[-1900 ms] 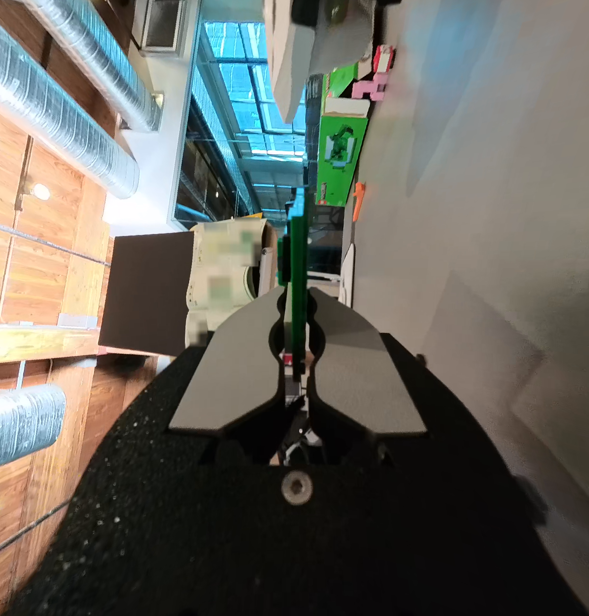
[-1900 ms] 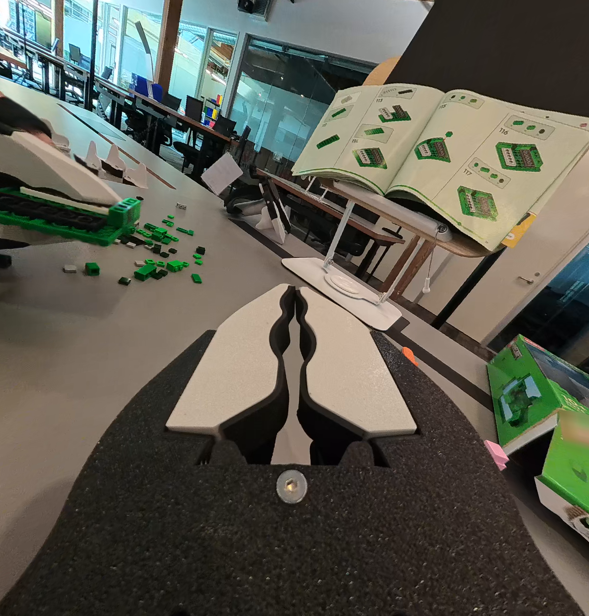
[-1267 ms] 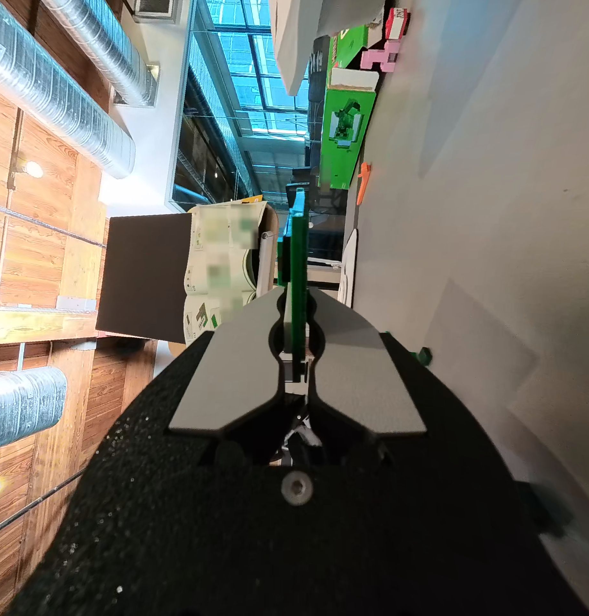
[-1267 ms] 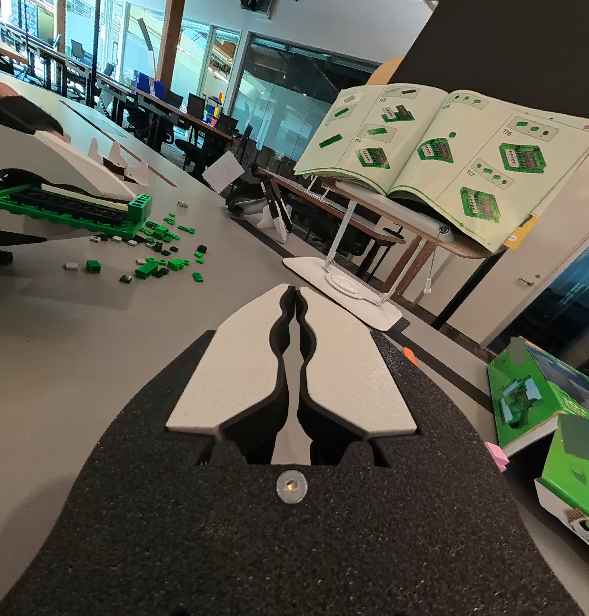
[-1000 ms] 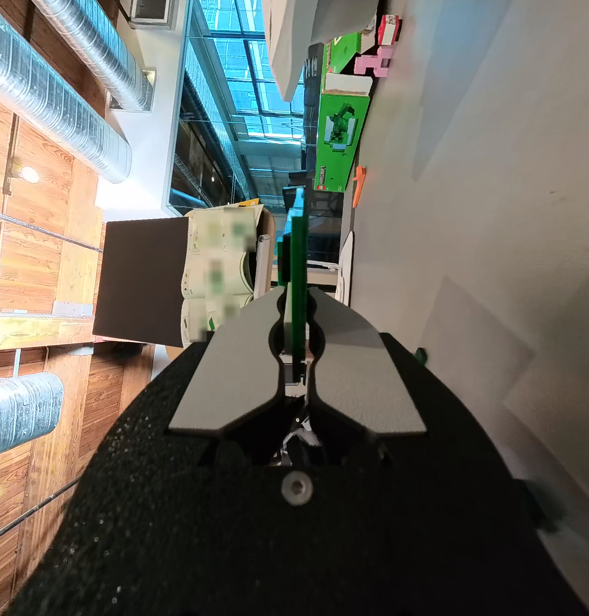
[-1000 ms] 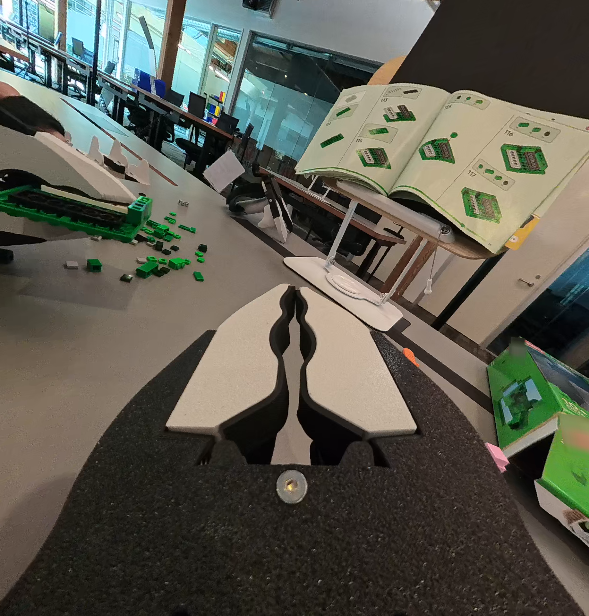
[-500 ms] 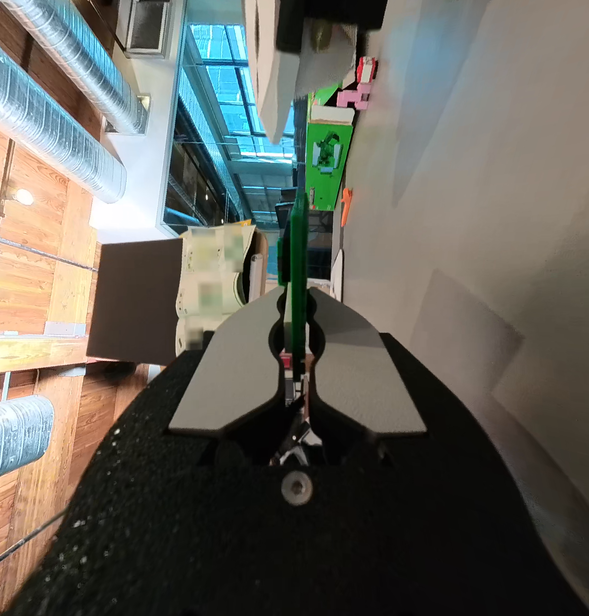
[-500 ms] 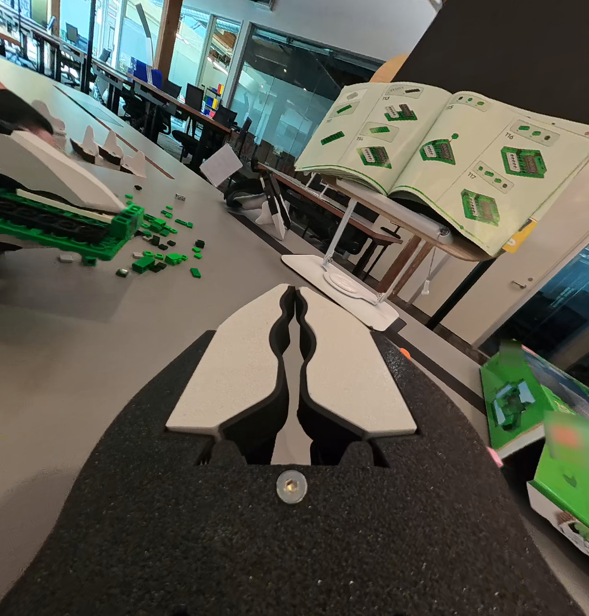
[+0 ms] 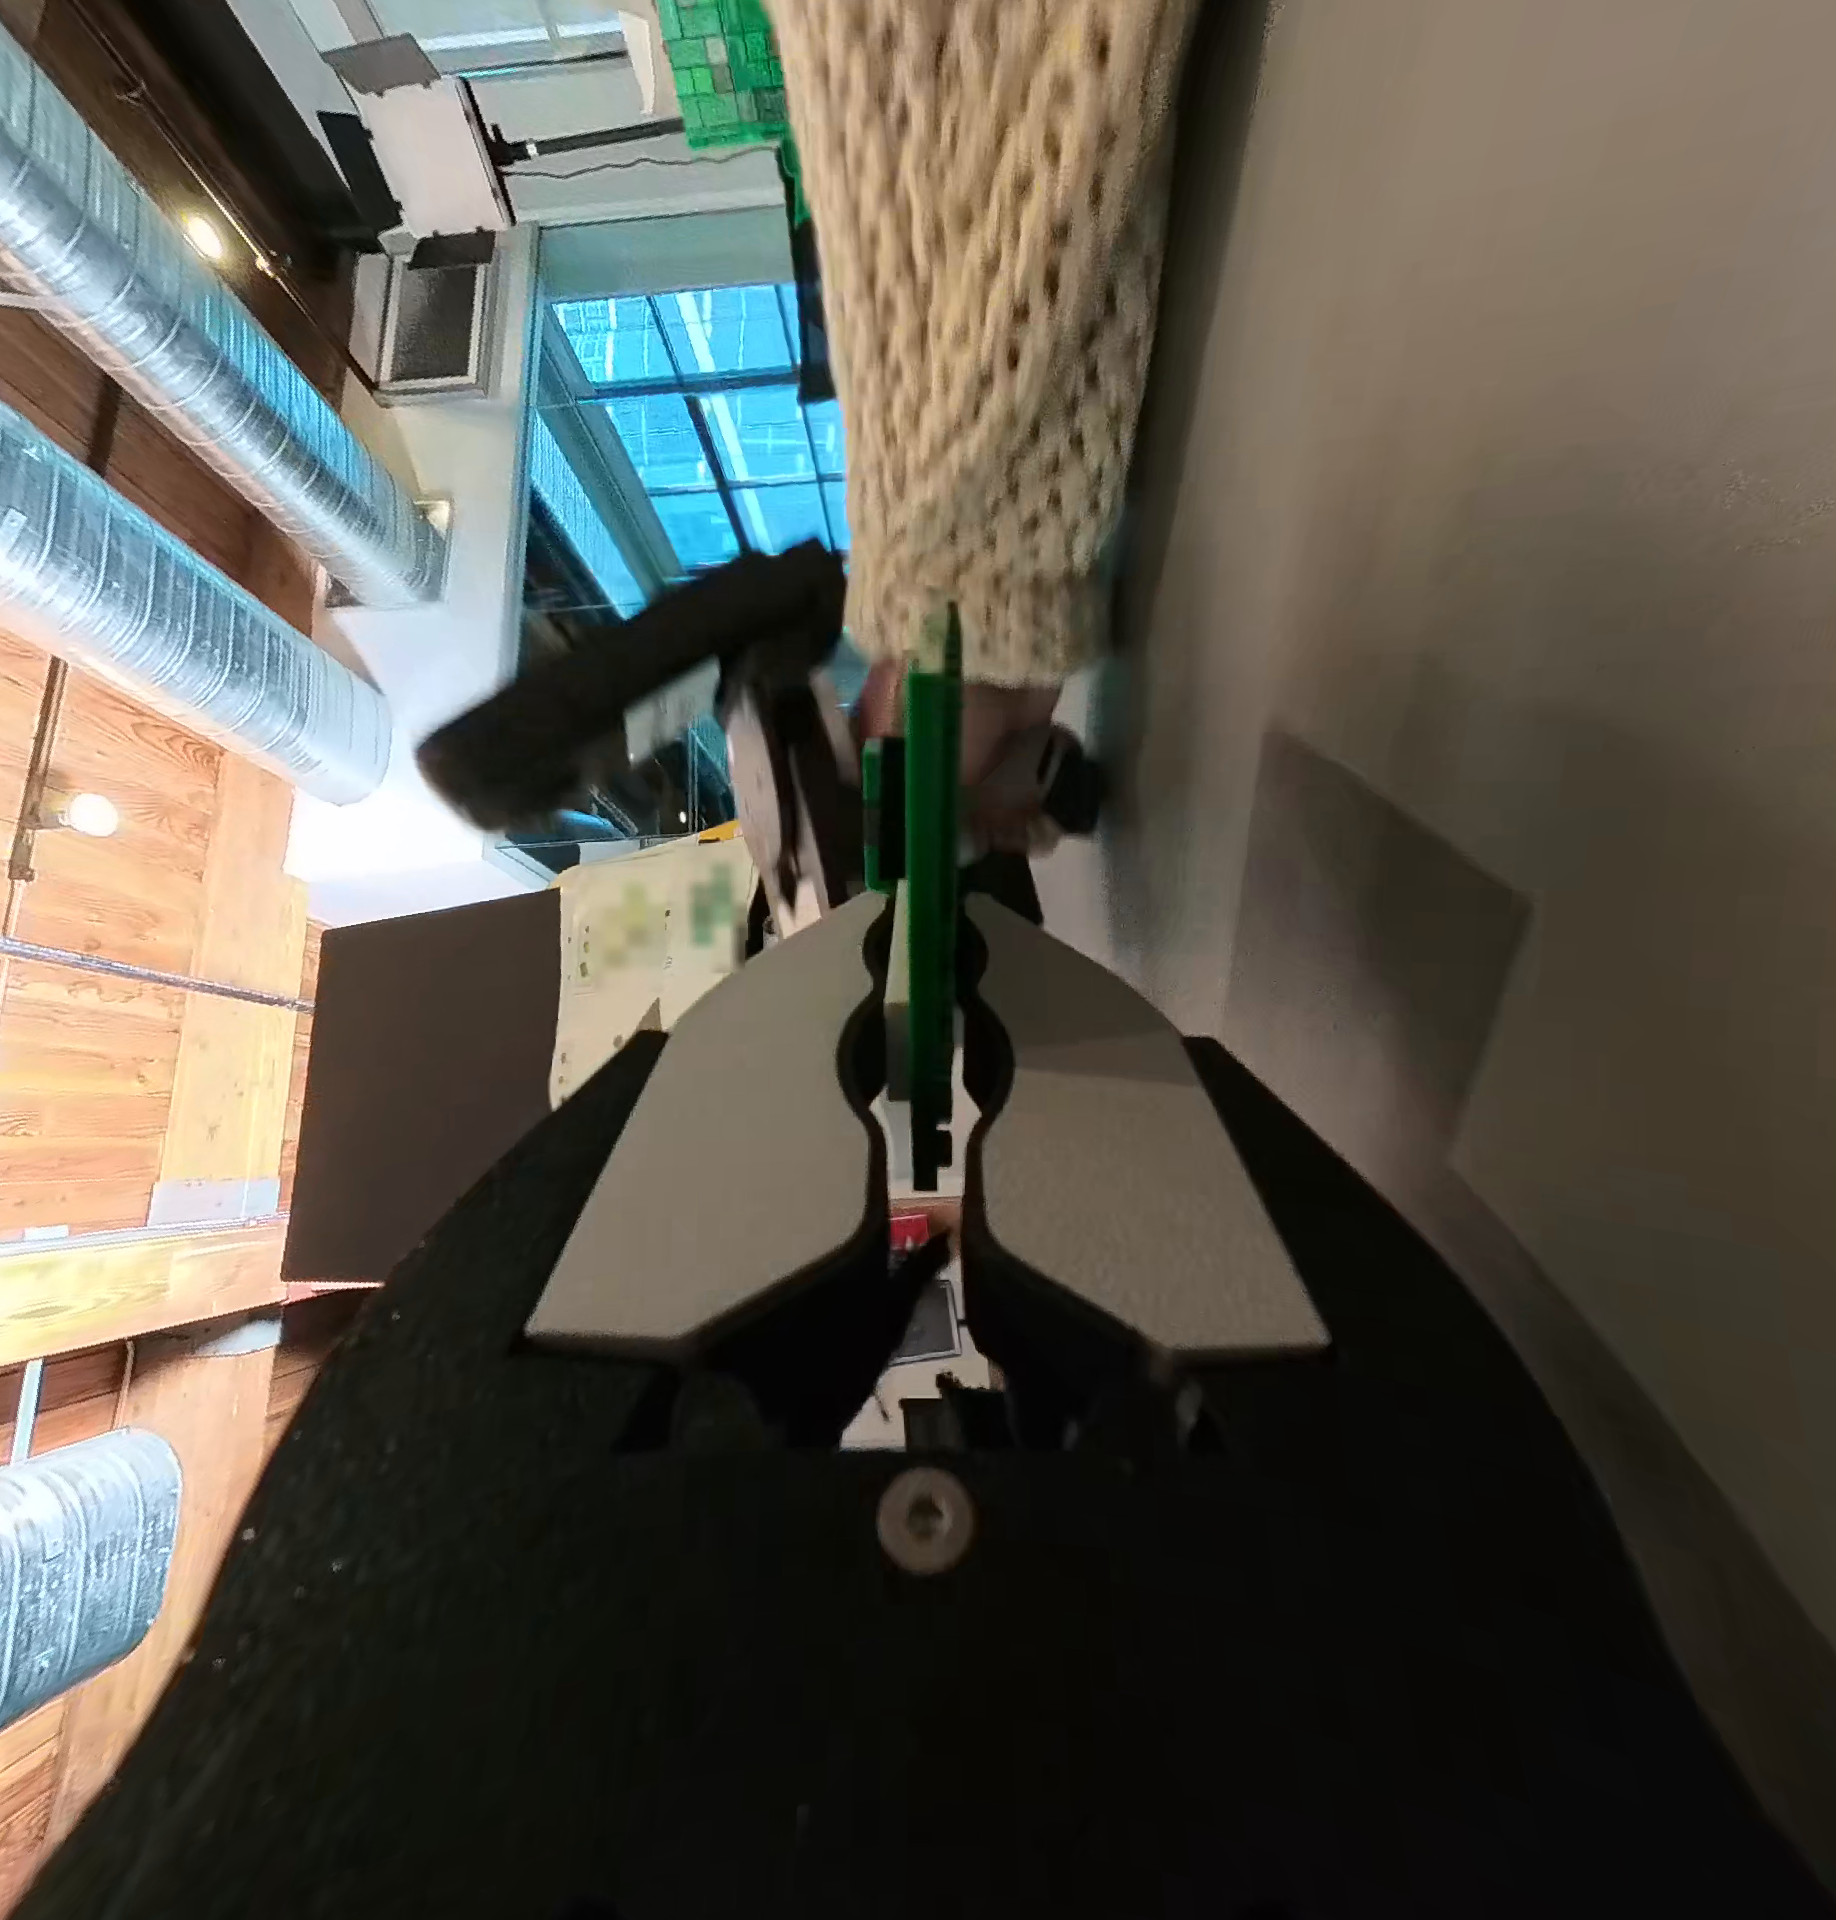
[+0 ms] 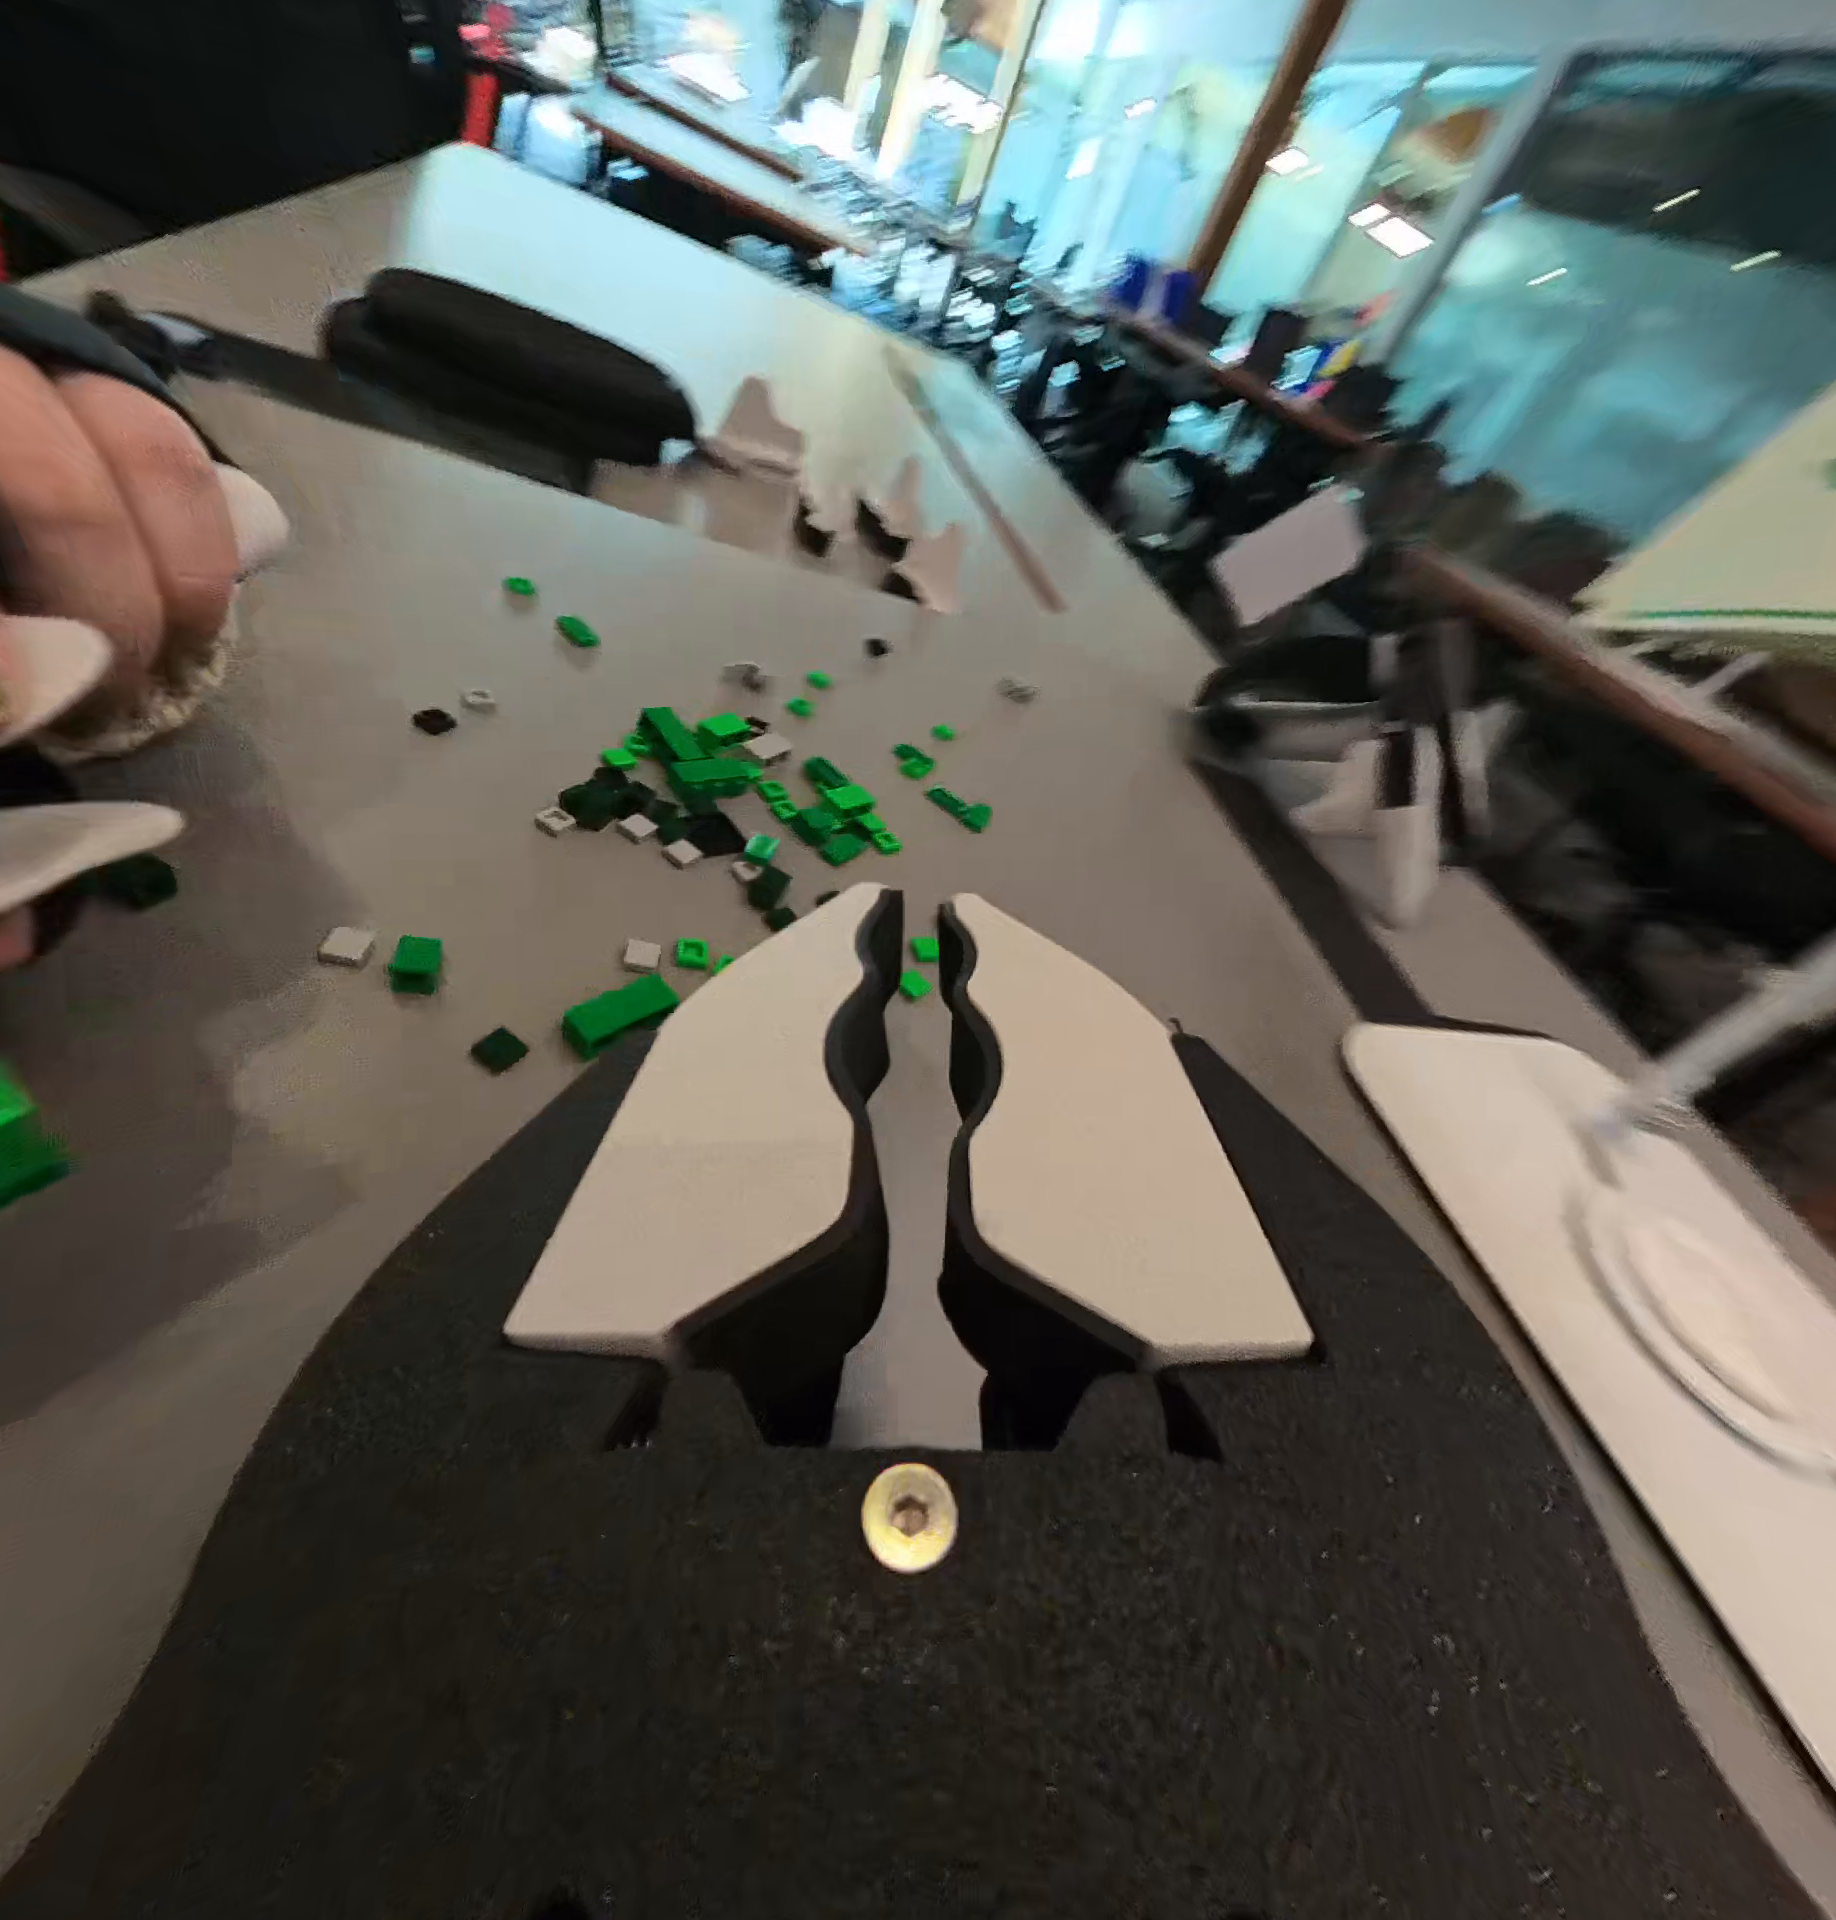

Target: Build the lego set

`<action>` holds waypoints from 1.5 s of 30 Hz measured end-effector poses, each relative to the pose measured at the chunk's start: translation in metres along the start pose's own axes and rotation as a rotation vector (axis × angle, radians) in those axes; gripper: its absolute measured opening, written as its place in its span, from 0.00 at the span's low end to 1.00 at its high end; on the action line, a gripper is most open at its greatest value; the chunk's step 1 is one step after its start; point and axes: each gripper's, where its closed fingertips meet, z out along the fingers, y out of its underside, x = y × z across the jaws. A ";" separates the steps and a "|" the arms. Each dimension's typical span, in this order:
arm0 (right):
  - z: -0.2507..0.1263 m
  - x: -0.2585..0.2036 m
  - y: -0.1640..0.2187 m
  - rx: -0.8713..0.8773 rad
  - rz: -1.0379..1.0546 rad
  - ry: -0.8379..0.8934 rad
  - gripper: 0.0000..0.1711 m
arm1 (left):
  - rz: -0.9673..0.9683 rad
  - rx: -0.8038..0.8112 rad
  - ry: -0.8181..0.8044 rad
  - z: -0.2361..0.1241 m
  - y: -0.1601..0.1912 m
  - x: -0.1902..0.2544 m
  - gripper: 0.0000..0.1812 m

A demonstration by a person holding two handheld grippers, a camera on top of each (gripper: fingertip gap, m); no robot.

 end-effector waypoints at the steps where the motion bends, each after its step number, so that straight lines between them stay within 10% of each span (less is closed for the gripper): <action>1: 0.013 -0.001 0.004 -0.025 0.011 -0.071 0.04 | -0.004 0.003 0.004 0.000 0.000 0.000 0.05; 12: 0.023 -0.060 0.027 -0.272 0.116 -0.726 0.16 | -0.024 0.025 0.034 0.001 -0.001 0.003 0.05; 34: 0.039 -0.033 0.052 -0.512 -0.081 -0.560 0.10 | -0.040 0.040 0.076 0.005 -0.002 0.008 0.05; 45: -0.078 -0.069 0.023 -0.230 0.220 -0.307 0.09 | -0.090 -0.036 0.109 0.008 0.013 0.011 0.05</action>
